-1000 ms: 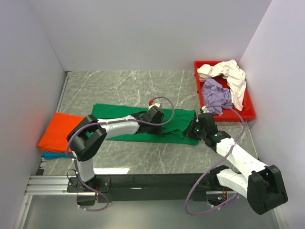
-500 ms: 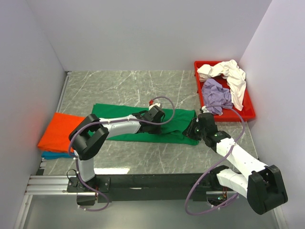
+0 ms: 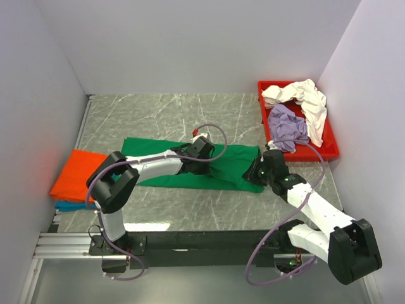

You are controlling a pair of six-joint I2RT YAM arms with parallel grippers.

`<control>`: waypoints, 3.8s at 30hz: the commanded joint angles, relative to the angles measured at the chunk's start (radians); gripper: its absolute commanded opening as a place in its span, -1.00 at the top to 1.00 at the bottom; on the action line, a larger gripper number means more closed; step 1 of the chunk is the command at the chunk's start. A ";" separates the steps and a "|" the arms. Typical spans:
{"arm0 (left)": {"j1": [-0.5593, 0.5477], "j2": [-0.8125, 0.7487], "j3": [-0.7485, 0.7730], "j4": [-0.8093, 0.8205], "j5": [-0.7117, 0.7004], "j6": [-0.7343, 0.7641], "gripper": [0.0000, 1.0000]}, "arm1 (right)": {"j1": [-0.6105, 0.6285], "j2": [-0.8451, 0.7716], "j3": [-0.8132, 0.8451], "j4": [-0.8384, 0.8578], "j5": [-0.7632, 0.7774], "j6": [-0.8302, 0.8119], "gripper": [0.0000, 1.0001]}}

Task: Fold and stack the t-shirts
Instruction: Fold the tshirt

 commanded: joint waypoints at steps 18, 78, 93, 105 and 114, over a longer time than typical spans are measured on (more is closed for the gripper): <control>0.119 -0.234 -0.094 -0.054 -0.059 -0.020 0.21 | 0.103 0.137 0.163 0.001 0.142 0.001 0.26; 0.009 -0.373 -0.586 0.039 -0.070 -0.527 0.79 | 0.136 1.087 1.008 -0.392 0.336 -0.196 -0.04; -0.126 -0.319 -0.357 0.044 -0.115 -0.549 0.58 | 0.111 1.354 1.625 -0.585 0.394 -0.314 -0.07; -0.117 -0.606 -0.583 -0.260 -0.264 -0.535 0.59 | 0.114 1.037 1.280 -0.429 0.269 -0.211 -0.13; -0.194 -0.602 -0.706 -0.218 -0.199 -0.658 0.68 | 0.120 1.089 1.190 -0.352 0.181 -0.171 -0.11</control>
